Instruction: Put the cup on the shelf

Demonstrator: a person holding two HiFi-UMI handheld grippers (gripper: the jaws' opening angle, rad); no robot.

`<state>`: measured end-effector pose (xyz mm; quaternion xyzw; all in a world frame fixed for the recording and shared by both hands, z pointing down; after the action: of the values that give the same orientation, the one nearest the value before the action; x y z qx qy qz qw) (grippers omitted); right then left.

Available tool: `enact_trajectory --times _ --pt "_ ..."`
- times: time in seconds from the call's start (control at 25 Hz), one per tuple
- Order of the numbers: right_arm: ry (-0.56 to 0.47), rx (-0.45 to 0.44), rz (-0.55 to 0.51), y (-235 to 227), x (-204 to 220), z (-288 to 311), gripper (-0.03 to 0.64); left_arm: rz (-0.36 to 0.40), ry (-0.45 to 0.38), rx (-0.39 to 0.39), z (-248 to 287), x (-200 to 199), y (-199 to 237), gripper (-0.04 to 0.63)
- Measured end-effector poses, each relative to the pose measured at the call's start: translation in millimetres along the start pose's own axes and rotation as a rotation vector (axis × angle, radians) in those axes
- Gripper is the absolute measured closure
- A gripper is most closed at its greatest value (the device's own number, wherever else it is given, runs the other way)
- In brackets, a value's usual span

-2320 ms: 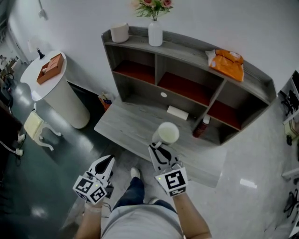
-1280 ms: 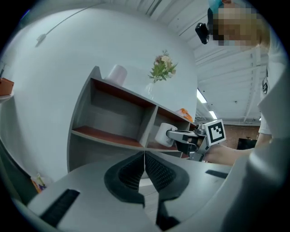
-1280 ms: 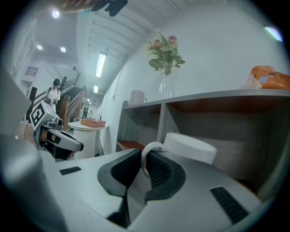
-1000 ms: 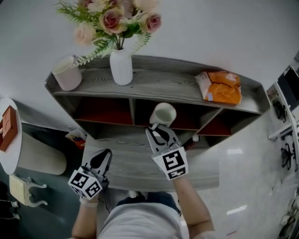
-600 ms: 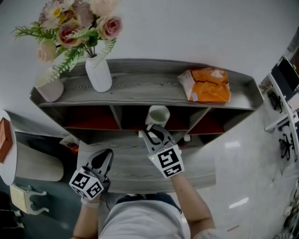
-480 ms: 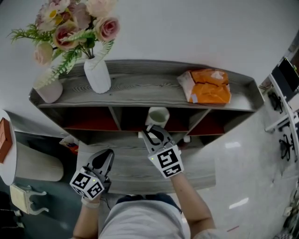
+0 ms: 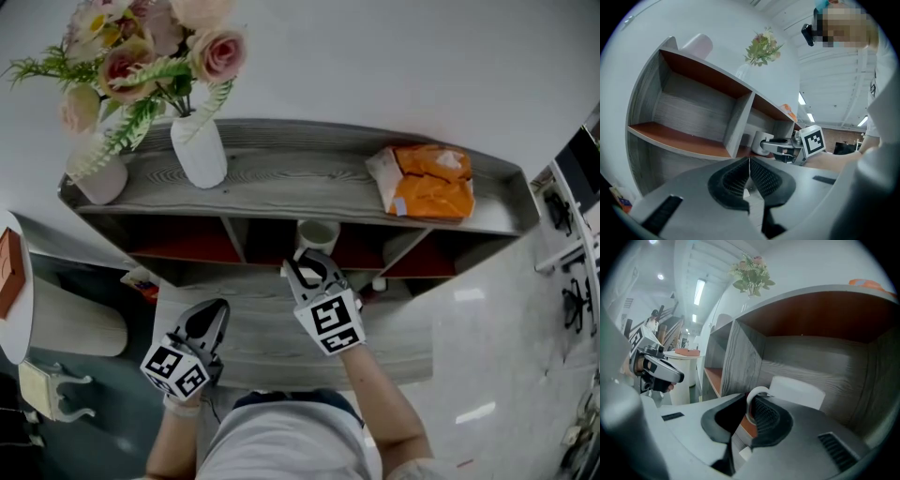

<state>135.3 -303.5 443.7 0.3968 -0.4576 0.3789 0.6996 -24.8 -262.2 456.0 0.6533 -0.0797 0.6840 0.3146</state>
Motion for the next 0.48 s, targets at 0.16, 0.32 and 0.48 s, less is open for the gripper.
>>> enact_trajectory --times 0.16,0.32,0.48 --pt "0.018 -0.009 0.0 -3 2 9 0.575 -0.003 0.001 -0.017 -3 1 4 0.578" --pt "0.022 -0.016 0.007 -5 1 16 0.575 -0.004 0.007 -0.036 -6 3 7 0.578" --pt "0.024 -0.015 0.018 -8 2 21 0.572 -0.007 0.007 -0.049 -7 4 8 0.578"
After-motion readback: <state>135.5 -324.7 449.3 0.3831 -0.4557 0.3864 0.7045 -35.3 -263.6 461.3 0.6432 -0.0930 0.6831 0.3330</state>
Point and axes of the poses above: the fingertips, and each gripper's own axes: z forward along the fingers, y to its left, x out of its underside, the point moved 2 cm from there along -z, backward along the fingers, and after that the axes turned 1 degree about -y, right-handed, at the moved point
